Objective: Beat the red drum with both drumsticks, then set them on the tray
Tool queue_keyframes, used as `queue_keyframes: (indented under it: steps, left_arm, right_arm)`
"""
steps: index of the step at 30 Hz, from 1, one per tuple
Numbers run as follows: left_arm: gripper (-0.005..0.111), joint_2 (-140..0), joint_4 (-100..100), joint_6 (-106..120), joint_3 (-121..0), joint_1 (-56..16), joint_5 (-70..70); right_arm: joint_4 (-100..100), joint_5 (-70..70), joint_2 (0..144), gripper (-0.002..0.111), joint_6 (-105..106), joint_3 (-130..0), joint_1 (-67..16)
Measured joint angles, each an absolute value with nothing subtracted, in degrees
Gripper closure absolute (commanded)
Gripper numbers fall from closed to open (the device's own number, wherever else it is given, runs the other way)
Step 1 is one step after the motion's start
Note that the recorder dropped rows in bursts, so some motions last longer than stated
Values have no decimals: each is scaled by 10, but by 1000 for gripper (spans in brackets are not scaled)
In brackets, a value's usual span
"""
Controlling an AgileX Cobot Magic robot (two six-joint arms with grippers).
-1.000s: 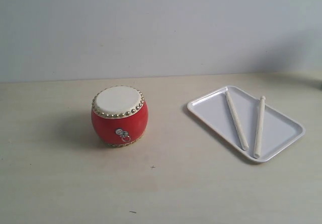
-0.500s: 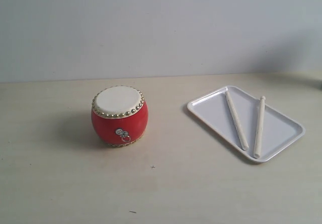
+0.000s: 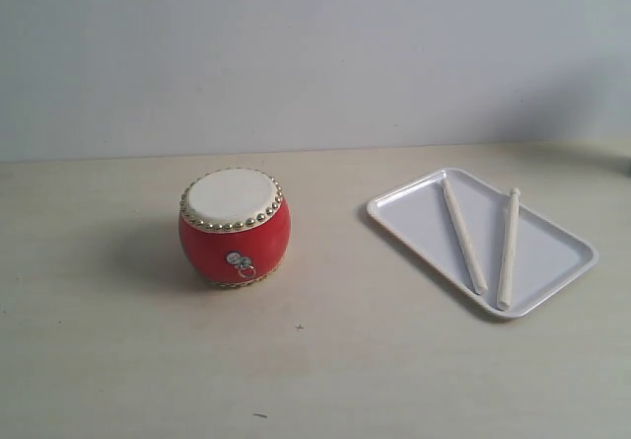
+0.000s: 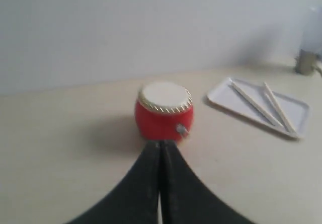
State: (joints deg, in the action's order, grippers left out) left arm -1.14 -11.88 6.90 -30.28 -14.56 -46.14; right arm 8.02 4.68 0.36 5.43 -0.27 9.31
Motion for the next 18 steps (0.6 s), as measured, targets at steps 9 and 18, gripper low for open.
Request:
queue_keyframes:
  steps: [9,18]
  left_arm:
    - [107,-3,-138,101,-108,61,-204]
    - [107,-3,-169,101,-19,73,-94]
  right_arm:
    - [80,48,4,108,54,-3,93]
    - [80,49,4,108,54,-3,93]
